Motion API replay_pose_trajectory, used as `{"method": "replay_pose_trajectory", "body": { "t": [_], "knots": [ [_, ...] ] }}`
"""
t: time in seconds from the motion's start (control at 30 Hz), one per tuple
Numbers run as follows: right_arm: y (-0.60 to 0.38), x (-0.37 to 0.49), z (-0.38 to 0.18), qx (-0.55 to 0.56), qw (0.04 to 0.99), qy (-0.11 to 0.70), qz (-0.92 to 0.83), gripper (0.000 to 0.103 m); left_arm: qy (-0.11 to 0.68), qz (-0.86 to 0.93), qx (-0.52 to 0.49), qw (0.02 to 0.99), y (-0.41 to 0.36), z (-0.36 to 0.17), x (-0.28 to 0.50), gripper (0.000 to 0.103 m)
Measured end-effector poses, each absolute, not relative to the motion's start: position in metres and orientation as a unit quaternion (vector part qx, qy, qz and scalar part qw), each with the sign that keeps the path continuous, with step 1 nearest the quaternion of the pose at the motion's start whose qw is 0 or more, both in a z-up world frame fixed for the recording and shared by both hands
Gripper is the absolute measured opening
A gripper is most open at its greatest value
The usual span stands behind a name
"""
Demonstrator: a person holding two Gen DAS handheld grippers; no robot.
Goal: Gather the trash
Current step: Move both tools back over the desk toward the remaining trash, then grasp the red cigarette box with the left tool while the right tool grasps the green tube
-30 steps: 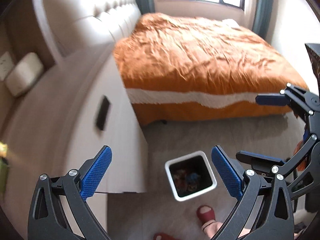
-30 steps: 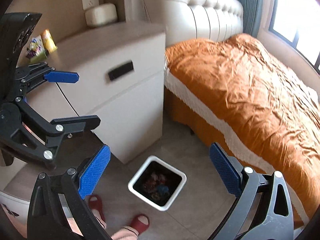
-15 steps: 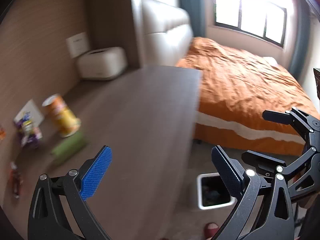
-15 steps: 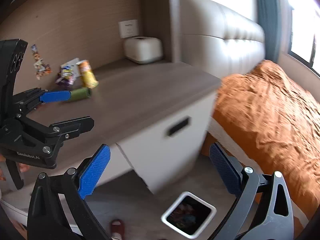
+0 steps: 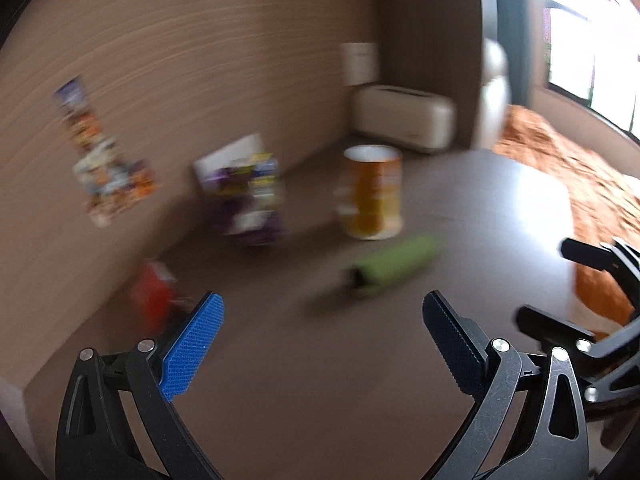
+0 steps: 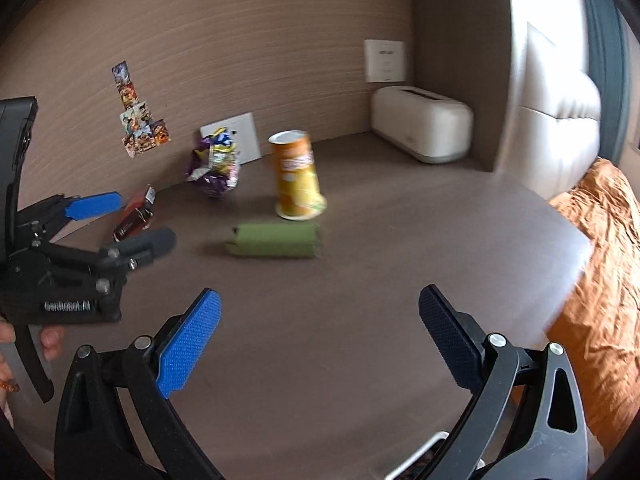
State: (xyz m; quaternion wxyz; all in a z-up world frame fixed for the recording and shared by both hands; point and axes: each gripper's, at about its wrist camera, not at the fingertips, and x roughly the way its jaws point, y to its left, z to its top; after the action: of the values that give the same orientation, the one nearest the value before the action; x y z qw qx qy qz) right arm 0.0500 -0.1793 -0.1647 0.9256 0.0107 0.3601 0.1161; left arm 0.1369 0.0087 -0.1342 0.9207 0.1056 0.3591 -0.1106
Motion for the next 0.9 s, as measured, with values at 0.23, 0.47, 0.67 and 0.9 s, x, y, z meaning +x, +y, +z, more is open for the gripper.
{"method": "replay_pose_trajectory", "body": {
  "t": [0.23, 0.47, 0.67, 0.9],
  "knots": [
    [-0.132, 0.095, -0.173, -0.039, 0.917, 0.372, 0.136, 0.099, 0.387, -0.031, 0.091, 0.917, 0.08, -0.138, 0.193, 0.098],
    [-0.126, 0.134, -0.2, -0.161, 0.887, 0.389, 0.188, 0.099, 0.438, -0.002, 0.084, 0.895, 0.114, -0.165, 0.237, 0.098],
    [-0.136, 0.174, -0.22, -0.13, 0.859, 0.438, 0.234, 0.099, 0.474, -0.007, 0.064, 0.878, 0.123, -0.189, 0.254, 0.095],
    [-0.131, 0.186, -0.224, -0.123, 0.848, 0.448, 0.255, 0.099, 0.49, -0.028, 0.044, 0.87, 0.126, -0.201, 0.265, 0.066]
  ]
}}
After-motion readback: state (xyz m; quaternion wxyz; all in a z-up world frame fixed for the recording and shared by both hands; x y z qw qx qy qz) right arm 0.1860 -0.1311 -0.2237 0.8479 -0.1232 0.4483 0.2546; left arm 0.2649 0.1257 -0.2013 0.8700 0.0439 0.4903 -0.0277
